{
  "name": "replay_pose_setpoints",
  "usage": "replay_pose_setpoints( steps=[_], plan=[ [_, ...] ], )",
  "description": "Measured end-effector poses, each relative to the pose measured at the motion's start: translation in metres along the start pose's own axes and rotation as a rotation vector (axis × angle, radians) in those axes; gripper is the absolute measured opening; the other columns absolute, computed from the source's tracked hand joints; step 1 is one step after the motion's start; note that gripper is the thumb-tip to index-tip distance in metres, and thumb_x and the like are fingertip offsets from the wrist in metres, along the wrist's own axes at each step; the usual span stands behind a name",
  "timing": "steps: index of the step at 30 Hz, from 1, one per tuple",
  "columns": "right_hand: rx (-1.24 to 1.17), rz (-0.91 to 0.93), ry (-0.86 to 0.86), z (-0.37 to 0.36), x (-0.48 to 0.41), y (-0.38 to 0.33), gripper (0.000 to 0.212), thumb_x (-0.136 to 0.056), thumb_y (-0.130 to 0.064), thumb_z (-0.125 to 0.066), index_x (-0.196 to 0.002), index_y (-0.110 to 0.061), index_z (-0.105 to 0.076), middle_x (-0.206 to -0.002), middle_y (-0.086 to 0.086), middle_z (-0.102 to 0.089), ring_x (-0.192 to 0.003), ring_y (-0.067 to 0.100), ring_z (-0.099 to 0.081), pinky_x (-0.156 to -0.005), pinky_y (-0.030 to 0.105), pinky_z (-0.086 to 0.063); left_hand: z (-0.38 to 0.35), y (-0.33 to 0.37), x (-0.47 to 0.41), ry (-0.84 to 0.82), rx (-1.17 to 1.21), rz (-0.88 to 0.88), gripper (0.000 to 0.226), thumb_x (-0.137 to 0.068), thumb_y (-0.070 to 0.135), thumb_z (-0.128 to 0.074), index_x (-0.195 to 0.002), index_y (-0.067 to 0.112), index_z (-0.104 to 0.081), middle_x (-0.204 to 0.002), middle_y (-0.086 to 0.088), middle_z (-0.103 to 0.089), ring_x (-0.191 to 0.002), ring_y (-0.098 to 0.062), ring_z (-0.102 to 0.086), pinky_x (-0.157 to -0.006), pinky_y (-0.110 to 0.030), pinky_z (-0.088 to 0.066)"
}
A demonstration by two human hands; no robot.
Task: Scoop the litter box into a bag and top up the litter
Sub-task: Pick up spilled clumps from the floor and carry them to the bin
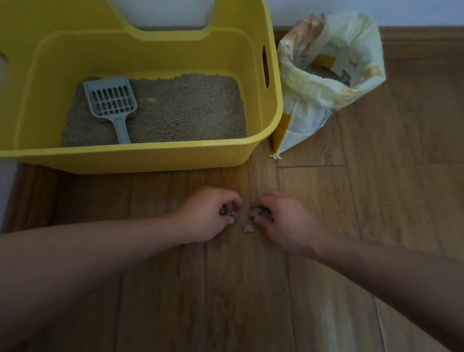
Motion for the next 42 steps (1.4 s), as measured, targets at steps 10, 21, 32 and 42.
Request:
replay_pose_setpoints(
  steps=[10, 21, 32, 42],
  plan=[
    [-0.044, -0.019, 0.033, -0.006, 0.01, -0.009, 0.028, -0.085, -0.026, -0.074, -0.11, -0.02, -0.066, -0.096, -0.009, -0.053, -0.086, 0.008, -0.051, -0.076, 0.02, -0.038, -0.005, -0.001, 0.025, -0.047, -0.042, -0.022, 0.018, -0.075, 0.019, -0.081, -0.085, 0.025, -0.068, -0.088, 0.013, -0.059, -0.071, 0.006, -0.049, -0.059, -0.005, -0.033],
    [-0.045, -0.033, -0.03, -0.02, 0.006, -0.011, 0.024, -0.085, -0.017, -0.068, -0.109, -0.017, -0.067, -0.106, 0.001, -0.064, -0.096, 0.017, -0.058, -0.078, 0.025, -0.043, -0.023, -0.008, 0.035, -0.145, -0.106, -0.013, 0.025, -0.076, 0.017, -0.078, -0.078, 0.032, -0.058, -0.082, 0.018, -0.053, -0.073, 0.001, -0.048, -0.06, -0.01, -0.031],
    [-0.1, -0.056, -0.034, -0.024, 0.0, -0.011, 0.017, -0.084, -0.02, -0.07, -0.1, -0.021, -0.068, -0.091, -0.007, -0.061, -0.088, 0.012, -0.059, -0.074, 0.021, -0.043, -0.019, -0.015, 0.04, -0.075, -0.003, 0.085, 0.021, -0.078, 0.02, -0.079, -0.075, 0.026, -0.059, -0.07, 0.014, -0.055, -0.067, 0.0, -0.05, -0.057, -0.017, -0.035],
    [-0.148, -0.09, -0.011, -0.02, 0.002, -0.015, 0.01, -0.084, -0.019, -0.071, -0.093, -0.021, -0.069, -0.086, -0.006, -0.066, -0.082, 0.01, -0.061, -0.069, 0.02, -0.042, -0.006, -0.016, 0.039, -0.007, 0.023, 0.162, 0.02, -0.08, 0.024, -0.078, -0.099, 0.021, -0.076, -0.093, 0.009, -0.071, -0.081, -0.002, -0.06, -0.069, -0.013, -0.044]
  ],
)
Point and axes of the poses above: each hand's wrist, its own x-axis away from the middle knuckle, its own z-axis out of the back of the hand, y = z × x, the point moved 3 cm from there along -x, towards the middle knuckle
